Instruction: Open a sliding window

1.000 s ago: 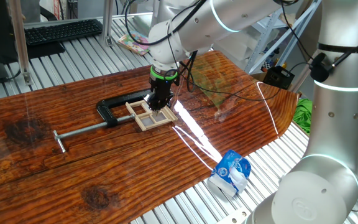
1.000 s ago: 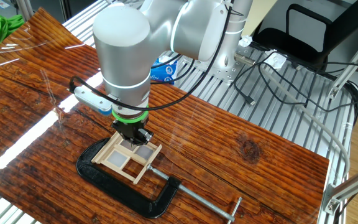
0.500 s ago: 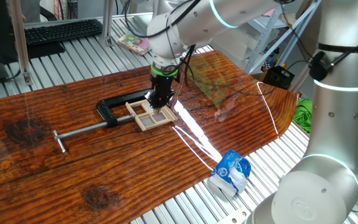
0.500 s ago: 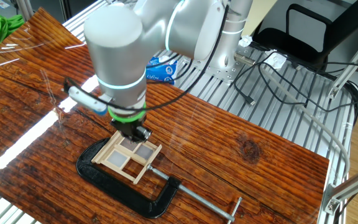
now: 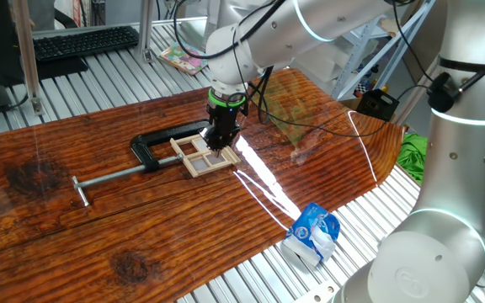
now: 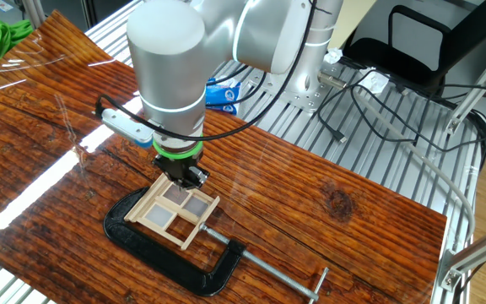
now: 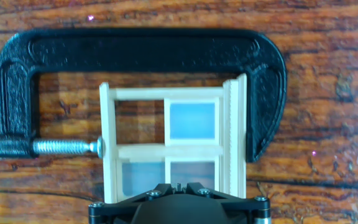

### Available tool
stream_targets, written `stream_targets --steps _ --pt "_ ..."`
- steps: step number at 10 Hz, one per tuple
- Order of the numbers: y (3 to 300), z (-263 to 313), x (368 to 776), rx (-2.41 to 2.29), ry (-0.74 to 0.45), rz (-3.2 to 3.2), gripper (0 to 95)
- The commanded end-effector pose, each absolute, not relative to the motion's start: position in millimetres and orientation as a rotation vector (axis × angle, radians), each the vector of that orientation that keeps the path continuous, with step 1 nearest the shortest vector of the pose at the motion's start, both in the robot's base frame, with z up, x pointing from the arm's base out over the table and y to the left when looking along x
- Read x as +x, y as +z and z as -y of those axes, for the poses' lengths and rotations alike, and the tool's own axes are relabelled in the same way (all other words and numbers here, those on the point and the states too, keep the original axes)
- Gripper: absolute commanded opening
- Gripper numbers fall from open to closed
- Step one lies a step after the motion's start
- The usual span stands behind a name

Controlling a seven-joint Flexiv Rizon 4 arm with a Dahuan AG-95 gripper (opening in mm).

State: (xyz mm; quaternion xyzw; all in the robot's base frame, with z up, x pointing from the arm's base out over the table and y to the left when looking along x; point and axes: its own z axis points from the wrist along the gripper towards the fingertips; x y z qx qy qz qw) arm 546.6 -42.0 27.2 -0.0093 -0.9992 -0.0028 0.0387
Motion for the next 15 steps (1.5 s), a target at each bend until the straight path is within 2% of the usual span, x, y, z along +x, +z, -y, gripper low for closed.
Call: stream_targets --steps 1,15 --pt "21.3 41.8 548.0 -0.049 -0.015 3.071 0.0" --pt "15.0 41.1 548.9 -0.178 -0.067 3.058 0.0"
